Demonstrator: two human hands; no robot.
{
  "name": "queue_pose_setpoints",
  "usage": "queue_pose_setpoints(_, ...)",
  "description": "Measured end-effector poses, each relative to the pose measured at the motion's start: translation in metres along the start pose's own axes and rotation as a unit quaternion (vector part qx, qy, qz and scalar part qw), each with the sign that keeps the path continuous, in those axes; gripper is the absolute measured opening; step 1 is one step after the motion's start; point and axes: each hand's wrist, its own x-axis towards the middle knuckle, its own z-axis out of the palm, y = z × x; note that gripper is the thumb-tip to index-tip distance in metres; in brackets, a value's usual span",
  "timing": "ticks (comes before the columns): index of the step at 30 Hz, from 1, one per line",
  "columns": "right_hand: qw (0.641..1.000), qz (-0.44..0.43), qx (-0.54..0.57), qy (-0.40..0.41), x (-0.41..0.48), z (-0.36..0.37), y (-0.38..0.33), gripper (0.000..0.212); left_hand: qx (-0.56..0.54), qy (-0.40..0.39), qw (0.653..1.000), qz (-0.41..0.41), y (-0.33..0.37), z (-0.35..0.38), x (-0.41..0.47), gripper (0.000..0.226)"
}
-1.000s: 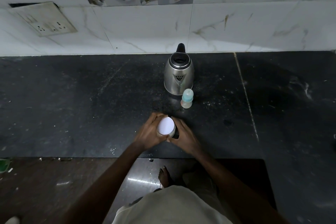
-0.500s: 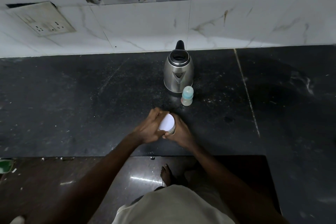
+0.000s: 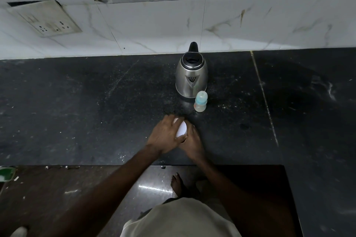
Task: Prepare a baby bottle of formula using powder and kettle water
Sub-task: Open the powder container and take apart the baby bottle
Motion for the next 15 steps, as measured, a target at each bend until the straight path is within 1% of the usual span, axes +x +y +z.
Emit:
queue_pose_setpoints(1,1.000,0.005,0.014,-0.002,0.001,-0.001,0.001,0.056,0.001,-0.010,1.000,-0.029,0.004,-0.003,0.003,0.082)
queue_pose_setpoints(2,1.000,0.004,0.019,-0.004,0.000,-0.002,0.001,0.058,0.003,-0.029,0.999,-0.029,0.008,-0.006,0.005,0.086)
queue_pose_setpoints(4,1.000,-0.002,-0.011,-0.021,-0.003,-0.001,0.004,0.065,0.032,-0.072,0.997,0.014,0.012,-0.010,0.007,0.084)
queue_pose_setpoints(5,0.999,-0.001,-0.028,-0.031,-0.005,0.000,0.004,0.071,0.054,-0.087,0.995,0.016,0.014,-0.012,0.007,0.080)
queue_pose_setpoints(6,0.999,0.002,-0.029,-0.031,-0.005,0.001,0.005,0.074,0.066,-0.095,0.993,-0.011,0.016,-0.013,0.007,0.077)
queue_pose_setpoints(7,1.000,0.006,-0.014,-0.023,-0.004,0.002,0.007,0.075,0.061,-0.095,0.992,-0.059,0.019,-0.015,0.008,0.078)
queue_pose_setpoints(8,1.000,0.008,-0.005,-0.016,-0.004,0.002,0.008,0.074,0.045,-0.099,0.989,-0.100,0.021,-0.016,0.009,0.082)
queue_pose_setpoints(9,1.000,0.007,-0.009,-0.018,-0.004,0.002,0.008,0.073,0.029,-0.113,0.987,-0.109,0.023,-0.018,0.010,0.087)
queue_pose_setpoints(10,0.999,0.003,-0.022,-0.028,-0.004,0.002,0.008,0.073,0.026,-0.132,0.987,-0.091,0.025,-0.019,0.011,0.088)
queue_pose_setpoints(11,0.999,0.003,-0.025,-0.035,-0.004,0.002,0.009,0.075,0.037,-0.143,0.986,-0.070,0.027,-0.020,0.011,0.084)
queue_pose_setpoints(12,0.999,0.008,-0.013,-0.034,-0.003,0.002,0.010,0.077,0.047,-0.137,0.987,-0.072,0.028,-0.019,0.011,0.077)
queue_pose_setpoints(13,0.999,0.017,0.001,-0.029,-0.002,0.003,0.011,0.079,0.052,-0.124,0.985,-0.108,0.029,-0.020,0.013,0.072)
queue_pose_setpoints(14,0.999,0.025,0.010,-0.025,-0.001,0.003,0.010,0.081,0.048,-0.109,0.980,-0.158,0.030,-0.023,0.015,0.072)
queue_pose_setpoints(15,0.999,0.032,0.014,-0.024,0.000,0.003,0.010,0.083,0.038,-0.100,0.975,-0.197,0.031,-0.025,0.018,0.077)
